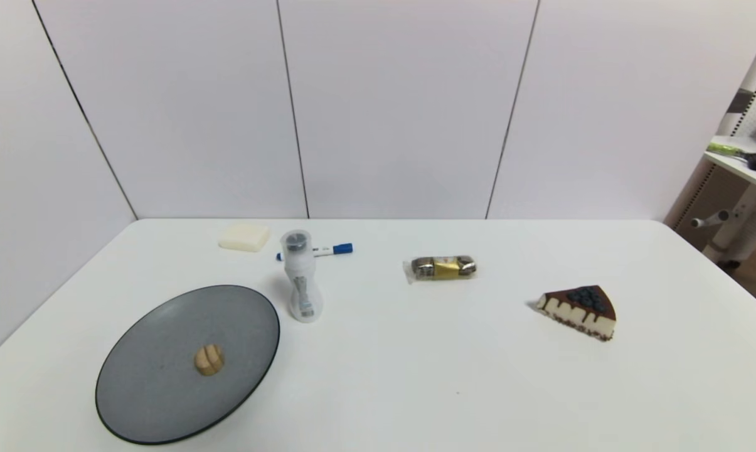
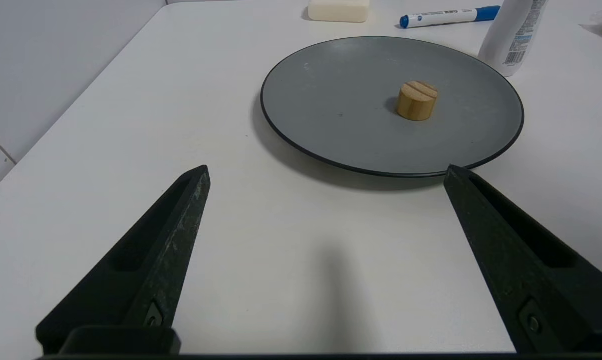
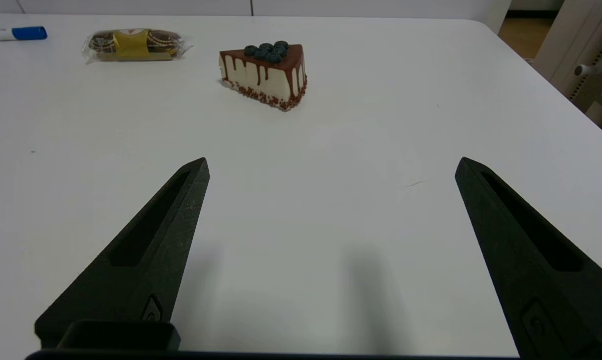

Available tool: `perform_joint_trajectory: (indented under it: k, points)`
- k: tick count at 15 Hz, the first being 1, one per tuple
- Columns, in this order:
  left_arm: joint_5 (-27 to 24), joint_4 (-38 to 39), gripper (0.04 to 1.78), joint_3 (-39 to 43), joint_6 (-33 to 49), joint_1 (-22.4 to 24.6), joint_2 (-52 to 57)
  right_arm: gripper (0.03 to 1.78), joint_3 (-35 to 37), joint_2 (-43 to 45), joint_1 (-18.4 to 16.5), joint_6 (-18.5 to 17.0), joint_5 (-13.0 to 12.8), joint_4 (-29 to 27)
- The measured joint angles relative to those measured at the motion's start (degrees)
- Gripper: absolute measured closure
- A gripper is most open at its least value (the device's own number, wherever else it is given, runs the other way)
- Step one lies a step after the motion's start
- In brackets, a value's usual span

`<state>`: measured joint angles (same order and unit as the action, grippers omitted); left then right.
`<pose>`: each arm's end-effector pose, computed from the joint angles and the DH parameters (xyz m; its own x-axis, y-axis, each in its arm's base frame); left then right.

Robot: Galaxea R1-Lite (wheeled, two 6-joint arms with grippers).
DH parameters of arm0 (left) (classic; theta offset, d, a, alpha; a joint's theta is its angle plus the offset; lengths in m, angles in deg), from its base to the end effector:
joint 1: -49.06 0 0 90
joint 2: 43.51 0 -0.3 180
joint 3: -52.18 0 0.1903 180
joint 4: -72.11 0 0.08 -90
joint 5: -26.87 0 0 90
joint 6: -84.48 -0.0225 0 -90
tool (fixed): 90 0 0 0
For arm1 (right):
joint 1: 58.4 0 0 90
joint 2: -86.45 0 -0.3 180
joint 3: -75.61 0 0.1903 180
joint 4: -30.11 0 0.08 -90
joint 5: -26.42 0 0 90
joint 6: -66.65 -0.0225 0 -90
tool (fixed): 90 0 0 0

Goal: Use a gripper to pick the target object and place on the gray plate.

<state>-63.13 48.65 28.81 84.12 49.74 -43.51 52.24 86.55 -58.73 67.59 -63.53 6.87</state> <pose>-0.0228 -0.0003 0.0753 0.9999 0.0119 -0.0016 -0.0119 0.9999 0.0063 -0.0229 0.0002 0.0757 1.0000 -0.0049 0.0040 0.0050 0.9999 -0.0164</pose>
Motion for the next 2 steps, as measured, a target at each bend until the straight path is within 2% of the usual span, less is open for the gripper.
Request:
perform_joint_trajectory:
  k: [2]
  points:
    - [0.00,0.00,0.13,0.00,0.02,0.00,0.00,0.11,0.00,0.00,0.00,-1.10,-0.05,-0.04]
